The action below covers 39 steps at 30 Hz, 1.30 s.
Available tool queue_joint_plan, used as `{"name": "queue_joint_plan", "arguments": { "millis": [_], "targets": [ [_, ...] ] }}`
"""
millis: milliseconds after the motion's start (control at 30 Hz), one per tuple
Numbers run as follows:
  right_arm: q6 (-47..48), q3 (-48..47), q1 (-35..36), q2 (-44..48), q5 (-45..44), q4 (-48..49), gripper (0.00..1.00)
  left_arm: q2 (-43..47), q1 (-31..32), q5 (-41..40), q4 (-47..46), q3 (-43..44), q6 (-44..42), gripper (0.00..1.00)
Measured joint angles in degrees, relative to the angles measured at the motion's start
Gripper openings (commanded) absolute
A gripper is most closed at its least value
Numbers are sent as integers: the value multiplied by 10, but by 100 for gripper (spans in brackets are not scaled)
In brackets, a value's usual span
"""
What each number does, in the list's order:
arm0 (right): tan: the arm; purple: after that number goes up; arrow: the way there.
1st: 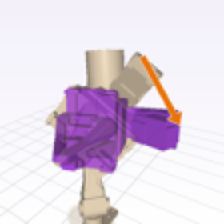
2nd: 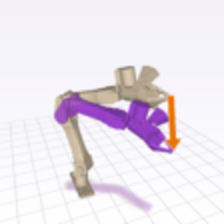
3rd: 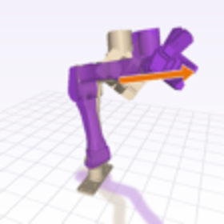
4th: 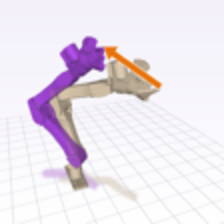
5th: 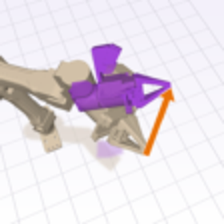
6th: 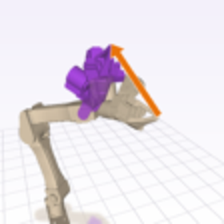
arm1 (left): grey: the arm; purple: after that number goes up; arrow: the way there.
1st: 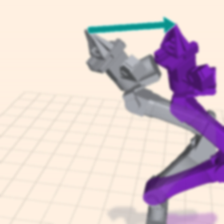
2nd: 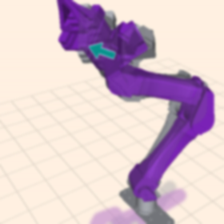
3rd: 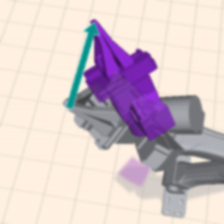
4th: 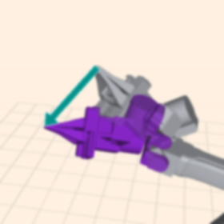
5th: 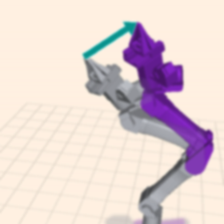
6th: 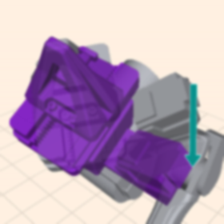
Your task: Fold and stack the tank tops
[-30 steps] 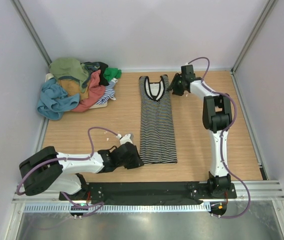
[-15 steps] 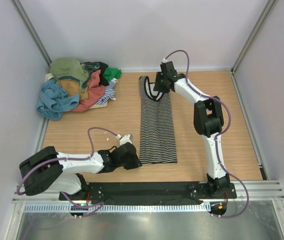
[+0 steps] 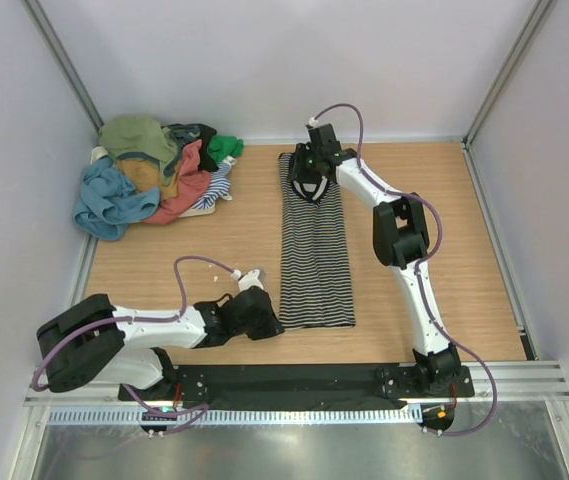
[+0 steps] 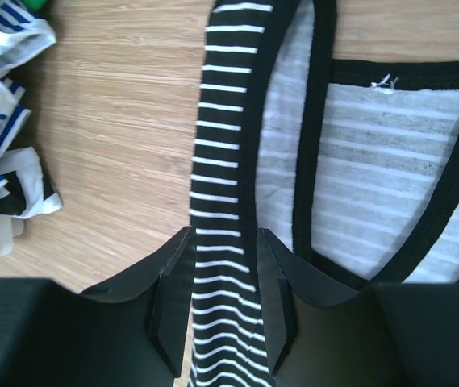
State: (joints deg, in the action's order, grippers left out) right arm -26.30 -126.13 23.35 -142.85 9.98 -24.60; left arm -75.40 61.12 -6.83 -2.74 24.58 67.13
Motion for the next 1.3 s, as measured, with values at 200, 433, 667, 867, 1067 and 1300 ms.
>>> {"name": "queue_joint_plan", "arguments": {
  "millis": [200,433,667,867,1067,1300],
  "targets": [
    [-12,-9,-5,-26,13,4,42,15,11,0,-1,-13,4,0],
    [-22,-9,-3,-31,33,10,40,25,20,0,-7,-25,16,0],
    [-26,-10,-2,-31,44,17,38,28,26,0,-10,-29,20,0],
    [-34,-10,-2,-32,48,19,36,39,31,0,-11,-38,30,0],
    [-43,-13,-2,-42,63,26,35,51,36,0,-13,-49,34,0],
    [-55,-20,-2,-63,73,31,6,58,42,0,-14,-55,45,0]
  ]
}}
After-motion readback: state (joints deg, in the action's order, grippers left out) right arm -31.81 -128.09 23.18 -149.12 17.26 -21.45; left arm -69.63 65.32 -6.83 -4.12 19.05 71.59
